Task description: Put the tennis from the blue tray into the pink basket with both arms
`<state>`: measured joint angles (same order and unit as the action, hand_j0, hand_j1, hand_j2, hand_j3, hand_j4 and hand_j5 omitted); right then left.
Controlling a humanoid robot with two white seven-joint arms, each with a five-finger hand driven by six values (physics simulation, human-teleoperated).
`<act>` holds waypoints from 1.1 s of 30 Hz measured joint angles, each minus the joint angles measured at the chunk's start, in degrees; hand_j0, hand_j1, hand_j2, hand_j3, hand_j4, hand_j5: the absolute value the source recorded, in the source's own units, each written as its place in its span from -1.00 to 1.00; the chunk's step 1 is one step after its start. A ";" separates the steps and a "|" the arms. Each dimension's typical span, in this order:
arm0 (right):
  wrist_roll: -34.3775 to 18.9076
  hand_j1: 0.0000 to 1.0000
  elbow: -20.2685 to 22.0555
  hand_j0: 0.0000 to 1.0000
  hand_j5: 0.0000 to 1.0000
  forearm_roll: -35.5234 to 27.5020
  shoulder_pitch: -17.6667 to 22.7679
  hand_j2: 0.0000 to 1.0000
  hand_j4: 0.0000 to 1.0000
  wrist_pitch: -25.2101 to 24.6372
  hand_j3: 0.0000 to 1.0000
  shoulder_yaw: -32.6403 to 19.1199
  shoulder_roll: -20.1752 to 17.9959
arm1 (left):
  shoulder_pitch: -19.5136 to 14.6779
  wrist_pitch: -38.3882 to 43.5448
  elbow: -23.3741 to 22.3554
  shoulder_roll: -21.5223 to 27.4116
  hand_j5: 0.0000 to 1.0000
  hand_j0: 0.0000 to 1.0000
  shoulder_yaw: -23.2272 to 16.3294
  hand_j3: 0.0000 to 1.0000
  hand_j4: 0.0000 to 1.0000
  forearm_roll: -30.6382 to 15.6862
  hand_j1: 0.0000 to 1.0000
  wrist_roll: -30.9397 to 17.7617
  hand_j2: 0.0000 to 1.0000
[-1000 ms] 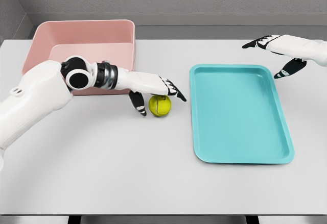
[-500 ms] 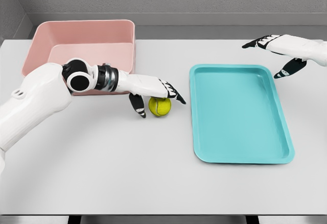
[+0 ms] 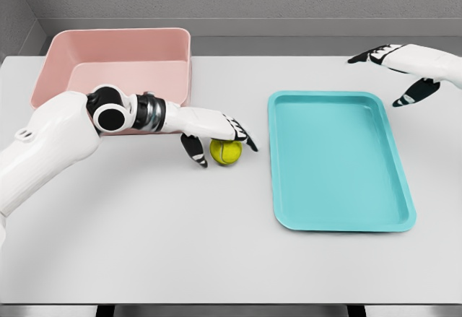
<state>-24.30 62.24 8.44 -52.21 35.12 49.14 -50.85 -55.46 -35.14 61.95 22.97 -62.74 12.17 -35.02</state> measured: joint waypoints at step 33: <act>-0.16 1.00 0.06 1.00 1.00 0.00 -0.26 1.00 1.00 0.01 1.00 -0.03 -1.85 | 0.18 -0.05 4.68 1.72 -0.06 -0.06 5.05 -0.06 -0.06 -1.19 -0.06 0.00 -0.06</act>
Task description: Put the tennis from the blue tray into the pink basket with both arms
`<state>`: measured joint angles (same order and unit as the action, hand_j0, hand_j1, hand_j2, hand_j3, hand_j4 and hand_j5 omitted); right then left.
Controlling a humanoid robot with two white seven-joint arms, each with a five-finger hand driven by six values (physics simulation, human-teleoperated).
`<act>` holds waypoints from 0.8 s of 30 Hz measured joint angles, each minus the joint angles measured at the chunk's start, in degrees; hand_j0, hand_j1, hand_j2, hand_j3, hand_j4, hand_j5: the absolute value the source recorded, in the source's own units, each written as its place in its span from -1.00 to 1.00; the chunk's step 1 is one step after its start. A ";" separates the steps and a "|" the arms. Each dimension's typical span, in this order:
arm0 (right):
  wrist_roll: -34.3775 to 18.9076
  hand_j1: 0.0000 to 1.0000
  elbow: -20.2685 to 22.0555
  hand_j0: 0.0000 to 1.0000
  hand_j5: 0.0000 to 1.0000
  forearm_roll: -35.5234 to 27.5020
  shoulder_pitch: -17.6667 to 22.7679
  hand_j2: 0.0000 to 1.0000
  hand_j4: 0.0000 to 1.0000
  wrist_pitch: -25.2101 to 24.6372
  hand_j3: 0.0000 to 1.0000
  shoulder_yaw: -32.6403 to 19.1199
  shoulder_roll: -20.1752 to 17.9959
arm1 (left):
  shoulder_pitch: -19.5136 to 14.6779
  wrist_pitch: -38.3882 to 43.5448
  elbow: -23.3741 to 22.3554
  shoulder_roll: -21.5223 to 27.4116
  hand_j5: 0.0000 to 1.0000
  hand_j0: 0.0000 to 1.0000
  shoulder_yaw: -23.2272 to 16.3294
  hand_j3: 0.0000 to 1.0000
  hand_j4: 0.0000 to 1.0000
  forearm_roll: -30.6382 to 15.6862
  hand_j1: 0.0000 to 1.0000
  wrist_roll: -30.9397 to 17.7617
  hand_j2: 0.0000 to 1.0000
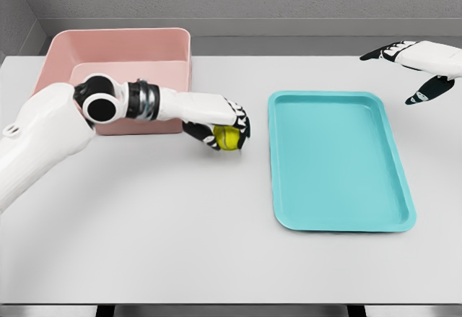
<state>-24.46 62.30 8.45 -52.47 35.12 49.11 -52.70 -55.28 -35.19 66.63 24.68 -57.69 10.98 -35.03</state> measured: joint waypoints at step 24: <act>0.16 1.00 0.00 1.00 1.00 0.00 0.00 1.00 1.00 0.00 1.00 -0.07 0.03 | -4.83 0.01 3.36 5.62 -0.06 -0.06 3.84 -0.06 -0.06 -4.55 -0.06 0.00 -0.06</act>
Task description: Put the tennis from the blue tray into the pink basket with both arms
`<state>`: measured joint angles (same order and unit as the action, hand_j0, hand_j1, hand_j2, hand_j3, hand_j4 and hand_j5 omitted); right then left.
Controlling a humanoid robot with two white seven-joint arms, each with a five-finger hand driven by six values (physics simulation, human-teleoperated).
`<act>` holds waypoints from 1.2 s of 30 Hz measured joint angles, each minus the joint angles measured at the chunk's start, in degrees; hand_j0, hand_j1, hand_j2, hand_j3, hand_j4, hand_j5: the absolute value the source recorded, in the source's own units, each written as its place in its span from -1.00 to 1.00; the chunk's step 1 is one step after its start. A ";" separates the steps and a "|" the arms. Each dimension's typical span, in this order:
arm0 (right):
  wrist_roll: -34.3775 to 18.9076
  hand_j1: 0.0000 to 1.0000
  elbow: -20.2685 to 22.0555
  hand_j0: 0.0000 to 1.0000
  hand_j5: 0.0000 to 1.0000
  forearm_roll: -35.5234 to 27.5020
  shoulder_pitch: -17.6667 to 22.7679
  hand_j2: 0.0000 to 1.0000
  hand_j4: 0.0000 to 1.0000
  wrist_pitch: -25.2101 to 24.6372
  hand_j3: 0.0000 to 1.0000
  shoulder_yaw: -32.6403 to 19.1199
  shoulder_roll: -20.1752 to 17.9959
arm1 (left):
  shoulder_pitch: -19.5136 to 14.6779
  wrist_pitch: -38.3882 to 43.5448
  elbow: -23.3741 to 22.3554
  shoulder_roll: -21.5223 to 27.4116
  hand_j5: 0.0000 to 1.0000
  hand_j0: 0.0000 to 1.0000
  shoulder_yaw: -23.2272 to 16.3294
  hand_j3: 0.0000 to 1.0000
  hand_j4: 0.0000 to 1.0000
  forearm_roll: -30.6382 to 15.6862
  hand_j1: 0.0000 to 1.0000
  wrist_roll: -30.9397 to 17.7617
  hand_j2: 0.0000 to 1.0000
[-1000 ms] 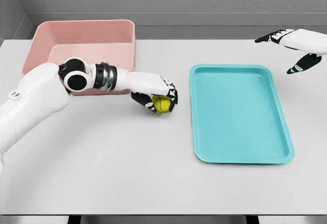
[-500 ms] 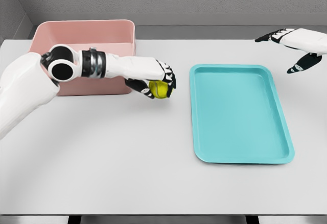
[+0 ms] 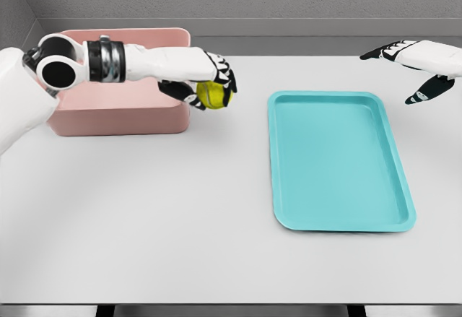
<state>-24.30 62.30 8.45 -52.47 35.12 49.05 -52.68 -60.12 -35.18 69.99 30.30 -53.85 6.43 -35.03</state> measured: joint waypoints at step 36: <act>0.01 1.00 0.91 1.00 1.00 0.00 0.09 1.00 1.00 0.00 1.00 0.06 0.08 | -5.27 -0.03 -29.00 -1.62 1.00 1.00 1.93 1.00 1.00 2.42 1.00 0.00 1.00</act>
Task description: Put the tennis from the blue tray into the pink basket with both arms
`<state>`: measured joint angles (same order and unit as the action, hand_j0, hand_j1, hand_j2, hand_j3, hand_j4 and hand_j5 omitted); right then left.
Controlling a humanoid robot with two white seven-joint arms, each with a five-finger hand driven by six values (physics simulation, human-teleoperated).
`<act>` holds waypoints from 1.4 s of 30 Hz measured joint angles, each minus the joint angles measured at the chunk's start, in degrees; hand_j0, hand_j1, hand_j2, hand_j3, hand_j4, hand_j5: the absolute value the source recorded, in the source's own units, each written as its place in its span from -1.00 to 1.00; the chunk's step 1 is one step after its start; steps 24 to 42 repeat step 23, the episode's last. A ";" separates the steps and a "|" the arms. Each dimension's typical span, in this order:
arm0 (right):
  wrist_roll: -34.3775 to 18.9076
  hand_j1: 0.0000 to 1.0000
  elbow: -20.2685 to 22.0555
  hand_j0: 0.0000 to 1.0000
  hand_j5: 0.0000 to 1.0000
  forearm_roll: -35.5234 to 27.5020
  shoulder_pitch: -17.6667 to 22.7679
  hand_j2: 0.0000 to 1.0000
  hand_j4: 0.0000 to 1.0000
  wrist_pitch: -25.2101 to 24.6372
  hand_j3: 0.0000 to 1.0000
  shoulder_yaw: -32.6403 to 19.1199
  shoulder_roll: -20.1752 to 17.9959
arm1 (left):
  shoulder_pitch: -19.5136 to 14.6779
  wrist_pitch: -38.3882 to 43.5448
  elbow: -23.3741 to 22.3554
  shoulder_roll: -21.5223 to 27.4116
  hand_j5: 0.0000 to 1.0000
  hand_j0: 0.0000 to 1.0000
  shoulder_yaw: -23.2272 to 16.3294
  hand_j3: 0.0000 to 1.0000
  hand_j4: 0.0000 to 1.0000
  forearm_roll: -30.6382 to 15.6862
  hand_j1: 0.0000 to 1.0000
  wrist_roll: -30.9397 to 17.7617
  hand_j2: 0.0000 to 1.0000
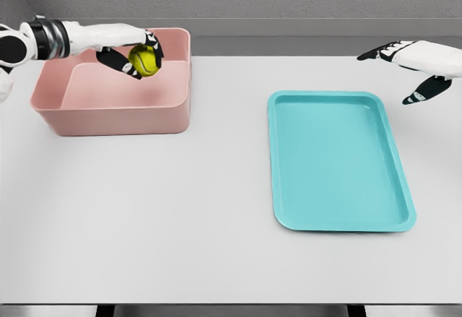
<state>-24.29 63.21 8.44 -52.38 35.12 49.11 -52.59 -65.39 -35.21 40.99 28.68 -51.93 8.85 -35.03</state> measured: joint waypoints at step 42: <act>0.00 1.00 0.41 1.00 1.00 0.00 0.00 1.00 1.00 0.00 1.00 0.00 0.00 | 10.72 0.03 21.99 18.12 1.00 1.00 7.30 1.00 1.00 -5.31 1.00 0.00 1.00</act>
